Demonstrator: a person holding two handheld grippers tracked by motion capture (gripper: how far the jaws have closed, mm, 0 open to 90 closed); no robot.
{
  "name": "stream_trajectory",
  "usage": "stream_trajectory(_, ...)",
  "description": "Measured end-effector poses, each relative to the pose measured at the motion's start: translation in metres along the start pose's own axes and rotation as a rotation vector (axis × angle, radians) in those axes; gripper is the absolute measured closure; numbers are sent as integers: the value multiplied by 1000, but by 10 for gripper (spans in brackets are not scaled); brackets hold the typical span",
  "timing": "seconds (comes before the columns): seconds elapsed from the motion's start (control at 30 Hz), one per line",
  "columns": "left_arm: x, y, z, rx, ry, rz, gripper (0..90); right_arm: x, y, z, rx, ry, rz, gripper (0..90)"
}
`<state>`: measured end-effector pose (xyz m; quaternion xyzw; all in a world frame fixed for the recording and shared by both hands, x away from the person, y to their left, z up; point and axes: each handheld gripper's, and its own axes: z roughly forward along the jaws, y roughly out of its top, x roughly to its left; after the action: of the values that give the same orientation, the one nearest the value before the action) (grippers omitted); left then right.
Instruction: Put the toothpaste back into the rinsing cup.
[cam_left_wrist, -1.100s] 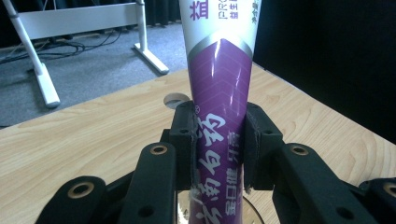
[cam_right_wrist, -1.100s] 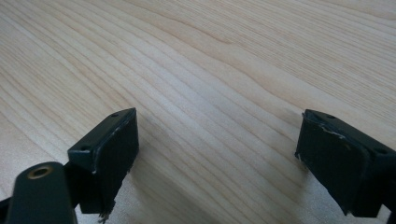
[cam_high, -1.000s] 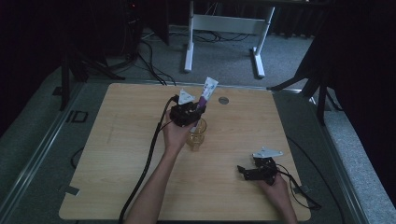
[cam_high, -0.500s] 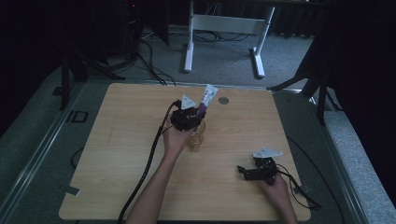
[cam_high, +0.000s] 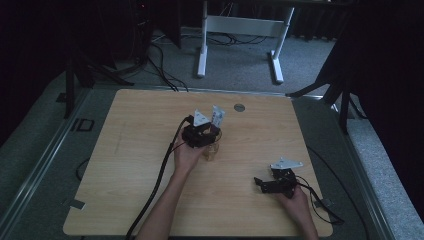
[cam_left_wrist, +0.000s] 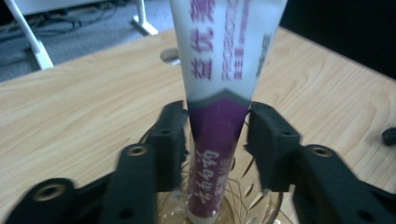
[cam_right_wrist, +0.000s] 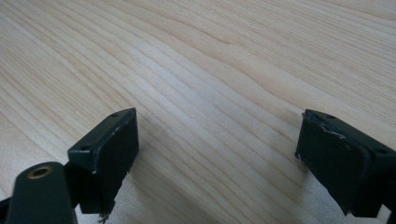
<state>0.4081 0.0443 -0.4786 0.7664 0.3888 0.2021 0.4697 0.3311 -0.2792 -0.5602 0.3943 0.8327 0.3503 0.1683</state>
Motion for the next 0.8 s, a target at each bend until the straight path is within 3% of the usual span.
stream_trajectory(0.3,1,-6,-15,-33,31,1,410,0,0,0,-2,0,0,126)
stream_trajectory(0.63,2,-11,-38,-58,39,20,369,0,0,0,-2,1,0,126)
stream_trajectory(0.8,8,-25,-55,-78,91,20,350,0,0,0,-2,0,-1,126)
